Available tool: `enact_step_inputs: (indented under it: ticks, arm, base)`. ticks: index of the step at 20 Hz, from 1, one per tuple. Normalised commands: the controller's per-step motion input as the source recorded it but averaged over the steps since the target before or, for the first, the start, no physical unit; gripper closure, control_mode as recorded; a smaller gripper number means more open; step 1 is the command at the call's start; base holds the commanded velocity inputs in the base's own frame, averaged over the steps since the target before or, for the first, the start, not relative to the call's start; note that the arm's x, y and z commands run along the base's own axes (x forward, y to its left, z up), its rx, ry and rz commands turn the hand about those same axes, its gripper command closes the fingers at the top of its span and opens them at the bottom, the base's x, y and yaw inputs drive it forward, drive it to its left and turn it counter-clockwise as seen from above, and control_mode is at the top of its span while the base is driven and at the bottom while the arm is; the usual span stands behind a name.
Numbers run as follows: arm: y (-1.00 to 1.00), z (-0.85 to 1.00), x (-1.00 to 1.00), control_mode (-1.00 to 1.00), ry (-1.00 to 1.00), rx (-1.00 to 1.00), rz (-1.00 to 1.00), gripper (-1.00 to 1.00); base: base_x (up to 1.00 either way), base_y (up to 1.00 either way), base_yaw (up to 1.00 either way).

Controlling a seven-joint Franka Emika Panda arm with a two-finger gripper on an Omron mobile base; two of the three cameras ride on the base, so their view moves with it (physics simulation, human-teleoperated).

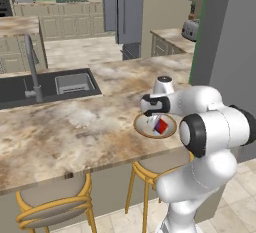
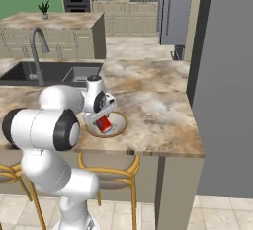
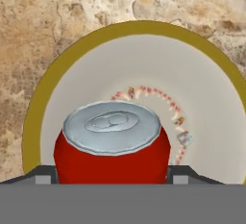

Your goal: Open the fridge, grab two sodas, and place both sodas inside the bowl with ice on the dining counter.

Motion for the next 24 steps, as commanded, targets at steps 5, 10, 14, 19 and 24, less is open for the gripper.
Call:
enact_step_inputs:
  ticks: [5, 10, 14, 19, 24]
  arm:
    - [0.0, -0.2, 0.23, -1.0, 0.02, 0.0, 0.06, 1.0]
    - [0.0, -0.23, 0.27, -1.0, 0.03, 0.0, 0.07, 1.0]
    - [0.0, -0.25, 0.23, -1.0, 0.03, 0.0, 0.07, -1.0]
    - [-0.06, -0.26, -0.05, -1.0, 0.0, 0.0, 0.06, -1.0]
    - [-0.06, -0.21, -0.24, -1.0, -0.01, 0.0, 0.04, -1.0]
  base:
    - [0.0, 0.0, 0.0]
    - [0.0, 0.0, 0.0]
    - [0.0, 0.0, 0.0]
    - [0.0, 0.0, 0.0]
    - [0.0, 0.0, 0.0]
